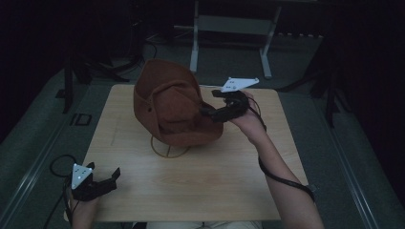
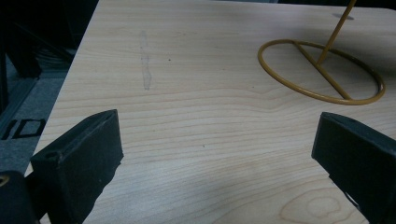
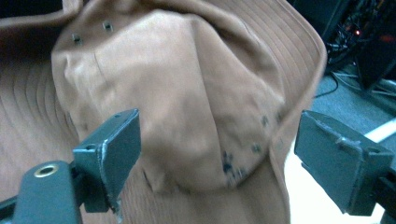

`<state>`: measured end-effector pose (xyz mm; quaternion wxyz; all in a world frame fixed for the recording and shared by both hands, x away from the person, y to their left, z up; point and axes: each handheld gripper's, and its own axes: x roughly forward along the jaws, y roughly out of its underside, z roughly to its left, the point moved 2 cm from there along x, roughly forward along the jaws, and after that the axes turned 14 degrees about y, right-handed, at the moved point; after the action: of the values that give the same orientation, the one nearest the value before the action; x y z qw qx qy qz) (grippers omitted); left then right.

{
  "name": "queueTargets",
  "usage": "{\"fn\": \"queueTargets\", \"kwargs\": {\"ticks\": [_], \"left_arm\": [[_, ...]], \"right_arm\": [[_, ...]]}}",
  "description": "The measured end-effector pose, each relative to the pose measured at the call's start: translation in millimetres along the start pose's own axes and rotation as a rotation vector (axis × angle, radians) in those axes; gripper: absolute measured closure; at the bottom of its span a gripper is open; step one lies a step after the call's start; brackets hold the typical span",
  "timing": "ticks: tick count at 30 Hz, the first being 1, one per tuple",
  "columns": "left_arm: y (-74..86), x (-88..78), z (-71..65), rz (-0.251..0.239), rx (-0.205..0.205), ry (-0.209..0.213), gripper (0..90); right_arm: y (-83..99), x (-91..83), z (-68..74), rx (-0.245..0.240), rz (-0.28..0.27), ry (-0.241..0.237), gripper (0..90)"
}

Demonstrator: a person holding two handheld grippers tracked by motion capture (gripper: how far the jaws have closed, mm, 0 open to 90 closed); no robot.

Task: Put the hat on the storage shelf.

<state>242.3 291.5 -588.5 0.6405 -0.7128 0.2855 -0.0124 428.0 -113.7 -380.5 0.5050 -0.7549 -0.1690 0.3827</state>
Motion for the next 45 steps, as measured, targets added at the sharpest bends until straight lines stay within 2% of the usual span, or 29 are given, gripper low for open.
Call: {"fn": "queueTargets", "kwargs": {"ticks": [7,8,13,18,21,26,32,36,40,45], "left_arm": [[0.1,-0.2,-0.2,-0.004,-0.001,-0.001,2.4],[0.1,-0.2,-0.2,-0.004,-0.001,-0.001,2.4],[0.2,0.2,-0.7,-0.001,0.004,0.0,2.4],[0.2,-0.6,-0.5,-0.009,0.011,-0.004,2.4],[0.2,-0.8,-0.5,-0.008,0.014,-0.006,2.4],[0.4,-0.4,-0.5,-0.007,0.011,-0.007,2.4],[0.4,0.0,-0.7,-0.005,0.01,-0.008,2.4],[0.4,-0.2,-0.2,-0.007,0.009,-0.006,2.4],[0.5,-0.1,-0.4,-0.008,0.005,-0.004,2.4],[0.9,0.1,0.4,-0.003,0.003,-0.003,2.4]], "right_arm": [[36.2,-17.9,-16.3,0.051,0.011,0.022,14.6],[36.2,-17.9,-16.3,0.051,0.011,0.022,14.6],[66.0,-26.8,-27.3,0.08,0.047,0.051,14.6],[90.3,-35.6,-30.9,0.087,0.067,0.068,14.6],[107.9,-41.7,-33.0,0.11,0.068,0.079,14.6],[140.8,-48.4,-32.8,0.145,0.086,0.081,14.6],[176.1,-50.5,-28.1,0.182,0.083,0.076,14.6],[193.4,-49.3,-23.0,0.186,0.093,0.064,14.6],[209.3,-49.9,-18.6,0.194,0.098,0.079,15.5],[225.3,-54.0,-14.2,0.208,0.09,0.077,15.4]]}}
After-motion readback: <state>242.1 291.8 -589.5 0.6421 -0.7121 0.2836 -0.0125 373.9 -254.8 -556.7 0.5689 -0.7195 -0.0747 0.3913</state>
